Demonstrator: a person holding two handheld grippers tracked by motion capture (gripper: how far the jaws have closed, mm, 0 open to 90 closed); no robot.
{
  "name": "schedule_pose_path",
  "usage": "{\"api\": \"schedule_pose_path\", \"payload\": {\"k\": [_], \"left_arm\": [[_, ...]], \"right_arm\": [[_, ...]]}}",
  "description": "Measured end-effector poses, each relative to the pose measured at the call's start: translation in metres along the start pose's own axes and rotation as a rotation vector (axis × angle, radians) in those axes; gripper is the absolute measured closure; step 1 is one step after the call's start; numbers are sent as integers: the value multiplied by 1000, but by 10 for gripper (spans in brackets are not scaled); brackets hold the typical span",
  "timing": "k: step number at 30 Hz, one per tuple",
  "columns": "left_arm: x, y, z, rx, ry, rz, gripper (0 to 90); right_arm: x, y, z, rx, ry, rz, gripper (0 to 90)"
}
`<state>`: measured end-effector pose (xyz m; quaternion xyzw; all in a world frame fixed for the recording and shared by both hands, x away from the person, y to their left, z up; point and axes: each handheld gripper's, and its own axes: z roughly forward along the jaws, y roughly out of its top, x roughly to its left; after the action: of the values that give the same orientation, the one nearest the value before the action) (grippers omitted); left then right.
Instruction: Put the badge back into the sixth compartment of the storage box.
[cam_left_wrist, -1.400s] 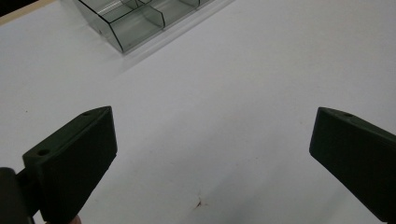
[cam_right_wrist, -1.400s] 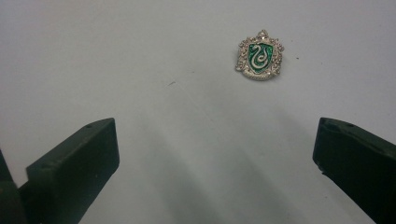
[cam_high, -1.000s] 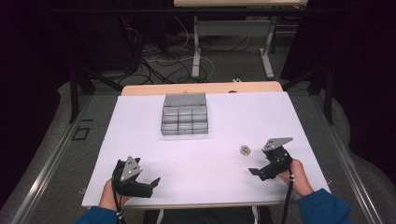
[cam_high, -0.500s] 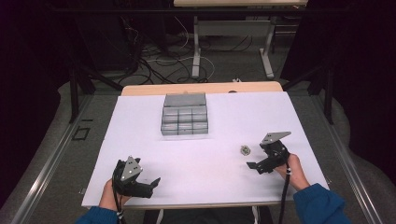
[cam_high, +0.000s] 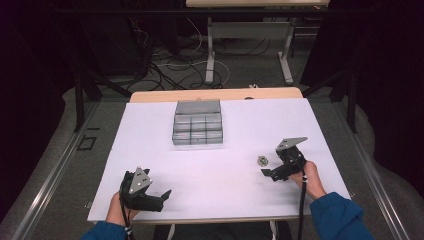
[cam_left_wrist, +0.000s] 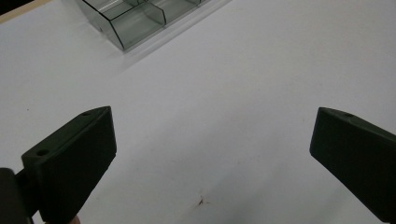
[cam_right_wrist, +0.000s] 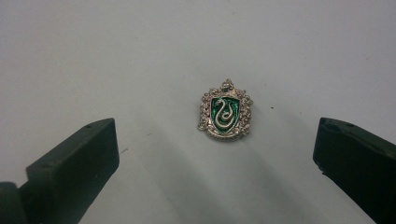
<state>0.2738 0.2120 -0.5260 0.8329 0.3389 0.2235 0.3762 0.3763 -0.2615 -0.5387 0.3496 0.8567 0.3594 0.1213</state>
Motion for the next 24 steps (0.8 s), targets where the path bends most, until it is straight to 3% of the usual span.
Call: {"api": "schedule_pose_path", "payload": {"k": [9, 11, 18, 22, 24], "left_arm": [[0, 0, 0, -1, 3, 4, 3], [0, 0, 0, -2, 2, -1, 3], [0, 0, 0, -1, 4, 3, 3], [0, 0, 0, 2, -1, -2, 4], [0, 0, 0, 2, 0, 1, 3]], "right_arm": [[3, 6, 6, 22, -29, 25, 39], [5, 8, 8, 22, -58, 26, 124], [10, 12, 16, 42, -73, 46, 197], [10, 14, 22, 49, -94, 34, 292], [10, 15, 23, 53, -102, 51, 330]]}}
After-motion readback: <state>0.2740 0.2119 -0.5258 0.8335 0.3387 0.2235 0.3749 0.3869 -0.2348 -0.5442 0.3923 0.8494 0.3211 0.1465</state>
